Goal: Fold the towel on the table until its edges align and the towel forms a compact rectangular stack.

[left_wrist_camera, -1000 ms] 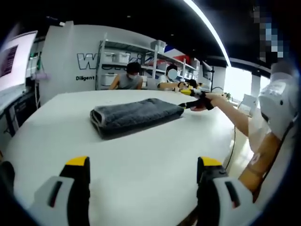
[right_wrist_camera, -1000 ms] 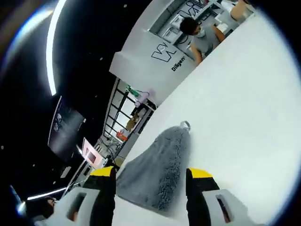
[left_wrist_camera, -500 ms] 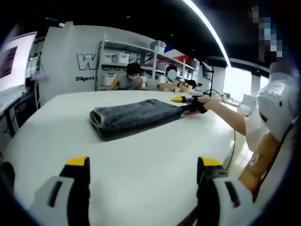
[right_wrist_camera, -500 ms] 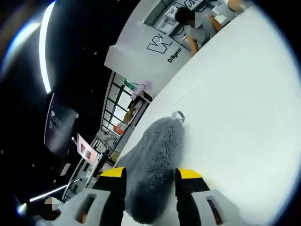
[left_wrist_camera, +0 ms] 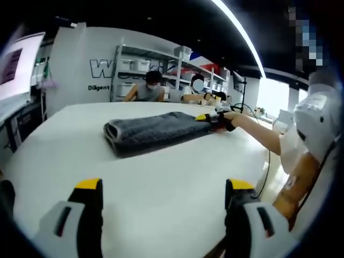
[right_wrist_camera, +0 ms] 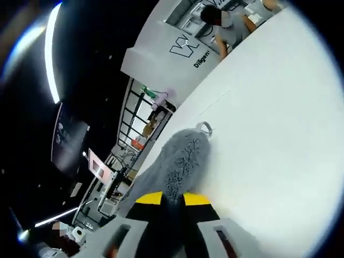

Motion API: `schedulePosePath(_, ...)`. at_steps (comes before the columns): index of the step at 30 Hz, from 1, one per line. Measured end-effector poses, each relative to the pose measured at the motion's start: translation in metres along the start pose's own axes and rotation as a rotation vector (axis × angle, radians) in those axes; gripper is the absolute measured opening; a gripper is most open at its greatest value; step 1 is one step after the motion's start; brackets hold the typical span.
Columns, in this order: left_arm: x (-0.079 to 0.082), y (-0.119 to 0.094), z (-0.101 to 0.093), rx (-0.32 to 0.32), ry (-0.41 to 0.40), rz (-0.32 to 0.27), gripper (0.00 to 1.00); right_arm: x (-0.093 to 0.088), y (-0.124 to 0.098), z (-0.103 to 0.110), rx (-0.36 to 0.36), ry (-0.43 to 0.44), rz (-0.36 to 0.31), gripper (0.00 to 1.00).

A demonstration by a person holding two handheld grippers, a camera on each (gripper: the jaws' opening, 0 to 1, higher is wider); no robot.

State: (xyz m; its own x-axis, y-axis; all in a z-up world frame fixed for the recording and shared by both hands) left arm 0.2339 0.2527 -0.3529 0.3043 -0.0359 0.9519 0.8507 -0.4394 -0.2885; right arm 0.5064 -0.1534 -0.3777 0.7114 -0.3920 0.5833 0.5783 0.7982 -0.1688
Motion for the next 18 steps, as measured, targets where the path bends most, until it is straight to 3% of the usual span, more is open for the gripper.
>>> schedulePosePath(9, 0.003, 0.002, -0.005, 0.004, 0.004, -0.007, 0.99, 0.006, -0.034, 0.001, -0.014, -0.042, -0.016, 0.08)
schedulePosePath(18, 0.005, 0.007, -0.012, -0.014, 0.010, 0.000, 0.99, 0.010, -0.091, -0.013, -0.067, -0.027, -0.061, 0.08)
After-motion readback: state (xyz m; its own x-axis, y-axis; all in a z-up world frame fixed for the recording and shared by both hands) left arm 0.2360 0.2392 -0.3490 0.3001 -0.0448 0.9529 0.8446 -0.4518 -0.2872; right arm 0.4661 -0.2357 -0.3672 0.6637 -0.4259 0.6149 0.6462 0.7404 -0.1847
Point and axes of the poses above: the point that each gripper's makers call its tool centre point, and the gripper's own axes: y roughly forward along the fingers, z roughly to its left, x roughly out of its top, the point moved 8 cm from there along -y, roughly backward along the fingers, and after that the axes turned 2 degrees about -z, right-handed, at the moved point
